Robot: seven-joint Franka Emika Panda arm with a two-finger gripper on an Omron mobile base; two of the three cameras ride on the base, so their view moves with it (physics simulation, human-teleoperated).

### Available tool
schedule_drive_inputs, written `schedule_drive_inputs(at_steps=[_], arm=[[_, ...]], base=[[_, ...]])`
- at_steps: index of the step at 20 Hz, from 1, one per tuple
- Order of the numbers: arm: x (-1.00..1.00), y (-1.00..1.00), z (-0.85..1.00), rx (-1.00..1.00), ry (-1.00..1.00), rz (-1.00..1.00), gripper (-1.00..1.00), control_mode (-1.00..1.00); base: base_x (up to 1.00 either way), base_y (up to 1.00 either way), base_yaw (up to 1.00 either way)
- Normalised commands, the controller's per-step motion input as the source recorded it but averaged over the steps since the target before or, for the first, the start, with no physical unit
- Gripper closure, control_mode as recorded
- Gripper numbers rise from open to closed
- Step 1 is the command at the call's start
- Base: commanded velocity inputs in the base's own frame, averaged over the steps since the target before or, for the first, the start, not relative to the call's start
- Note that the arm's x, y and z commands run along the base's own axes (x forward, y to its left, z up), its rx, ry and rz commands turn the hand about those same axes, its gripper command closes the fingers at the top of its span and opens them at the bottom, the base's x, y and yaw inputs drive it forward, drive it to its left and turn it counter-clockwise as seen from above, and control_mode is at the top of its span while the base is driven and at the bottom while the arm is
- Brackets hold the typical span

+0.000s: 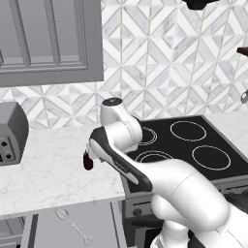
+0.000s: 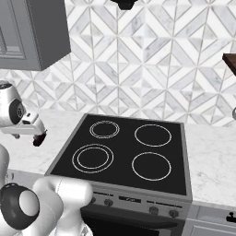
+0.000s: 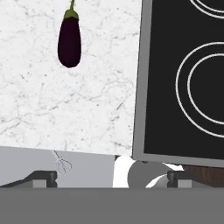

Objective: Pick the tongs from the drawer and place it on the counter.

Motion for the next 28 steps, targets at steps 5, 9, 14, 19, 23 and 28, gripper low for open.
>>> schedule_drive_inputs(at_steps=[5, 9, 14, 19, 23, 28], arm=[[0.00, 0.00, -0.05, 0.00, 0.05, 0.01, -1.00, -1.00], [0.02, 0.00, -0.01, 0.00, 0.10, 0.01, -1.00, -1.00], [0.02, 0.00, -0.03, 0.00, 0.09, 0.00, -1.00, -1.00], [0.01, -0.02, -0.10, 0.00, 0.04, 0.00, -1.00, -1.00], [0.00, -0.01, -0.09, 0.00, 0.02, 0.00, -1.00, -1.00], [0.00, 0.00, -0.20, 0.00, 0.02, 0.00, -1.00, -1.00]], base=[[0.00, 0.00, 0.00], [0.00, 0.00, 0.00], [0.00, 0.00, 0.00], [0.00, 0.00, 0.00], [0.00, 0.00, 0.00], [0.00, 0.00, 0.00]])
